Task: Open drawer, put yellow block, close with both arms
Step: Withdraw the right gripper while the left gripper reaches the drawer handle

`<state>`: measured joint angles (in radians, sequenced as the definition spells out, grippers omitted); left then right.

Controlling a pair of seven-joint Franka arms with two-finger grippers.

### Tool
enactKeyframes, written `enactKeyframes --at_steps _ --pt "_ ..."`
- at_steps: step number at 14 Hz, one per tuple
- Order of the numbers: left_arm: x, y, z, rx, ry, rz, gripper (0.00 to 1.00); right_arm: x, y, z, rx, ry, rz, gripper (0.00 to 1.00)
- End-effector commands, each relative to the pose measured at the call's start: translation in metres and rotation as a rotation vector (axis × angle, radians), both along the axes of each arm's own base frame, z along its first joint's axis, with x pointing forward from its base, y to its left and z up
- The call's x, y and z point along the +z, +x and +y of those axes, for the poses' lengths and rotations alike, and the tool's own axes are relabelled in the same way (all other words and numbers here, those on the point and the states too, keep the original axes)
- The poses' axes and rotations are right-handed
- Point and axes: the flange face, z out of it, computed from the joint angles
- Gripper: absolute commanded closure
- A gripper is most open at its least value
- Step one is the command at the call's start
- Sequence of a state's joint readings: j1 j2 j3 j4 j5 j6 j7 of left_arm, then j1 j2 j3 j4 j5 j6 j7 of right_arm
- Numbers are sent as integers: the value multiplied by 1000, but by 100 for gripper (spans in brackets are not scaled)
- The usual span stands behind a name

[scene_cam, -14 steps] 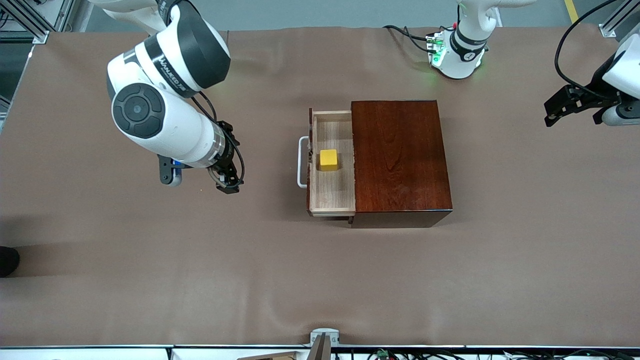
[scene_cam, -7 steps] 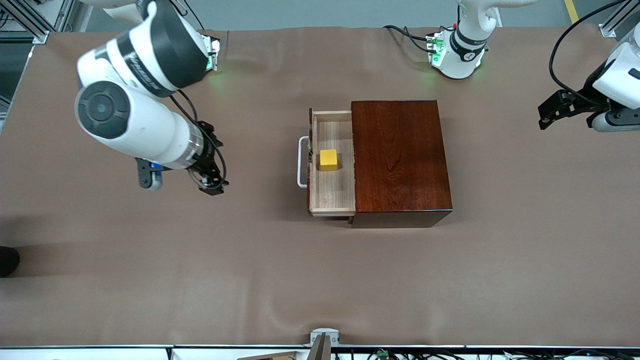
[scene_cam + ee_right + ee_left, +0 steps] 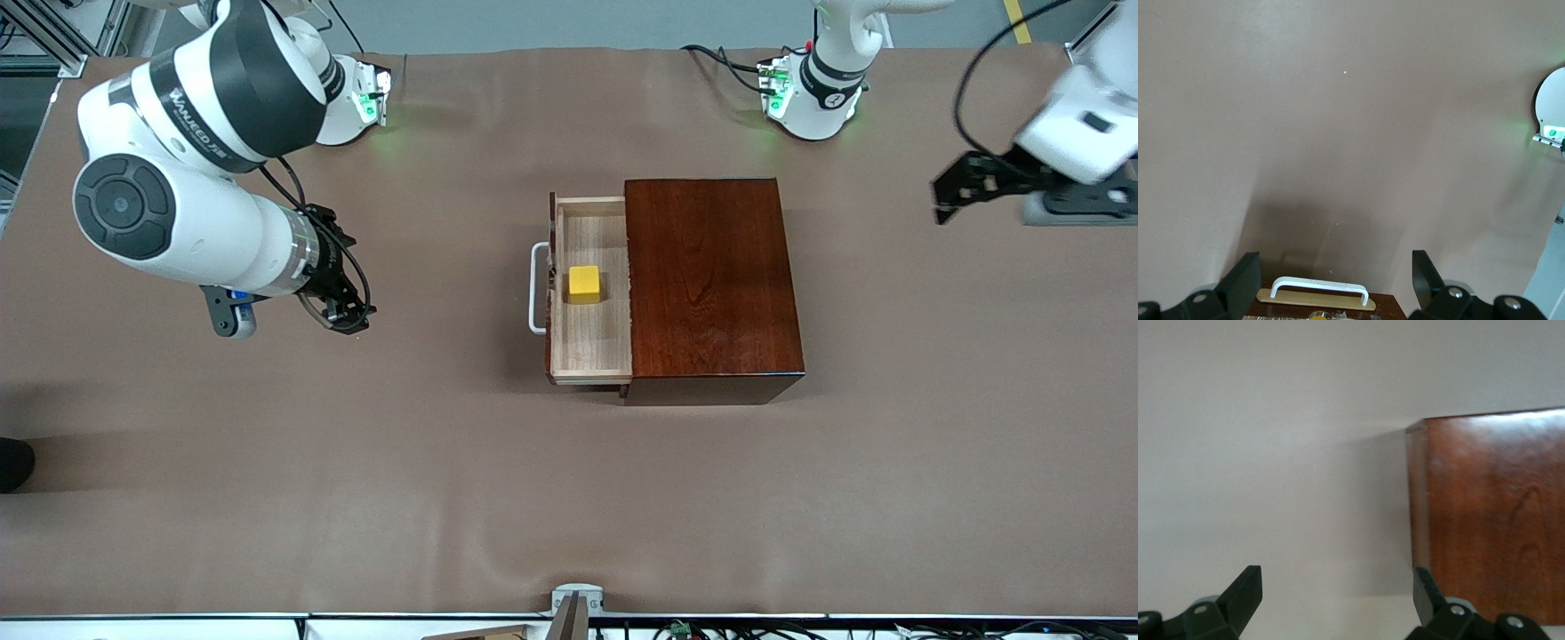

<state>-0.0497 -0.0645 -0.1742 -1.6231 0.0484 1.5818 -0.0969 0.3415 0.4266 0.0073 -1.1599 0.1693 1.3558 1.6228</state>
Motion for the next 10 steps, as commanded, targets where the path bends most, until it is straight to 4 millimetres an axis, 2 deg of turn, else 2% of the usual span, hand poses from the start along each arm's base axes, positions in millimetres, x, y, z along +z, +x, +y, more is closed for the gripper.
enactKeyframes --at_steps 1,4,6,8,10 --pt "-8 2 -78 -37 -34 31 0 13 -3 -17 43 9 -8 0" --pt "-38 -7 -201 177 -83 75 0 14 -2 -32 72 17 8 0" --pt "-66 -10 -281 344 -133 110 0 15 0 -39 81 23 6 0" --pt "-97 -12 -346 493 -205 103 0 15 1 -52 119 36 17 0" --pt "-126 -19 -396 600 -284 47 0 22 2 -73 158 56 12 0"
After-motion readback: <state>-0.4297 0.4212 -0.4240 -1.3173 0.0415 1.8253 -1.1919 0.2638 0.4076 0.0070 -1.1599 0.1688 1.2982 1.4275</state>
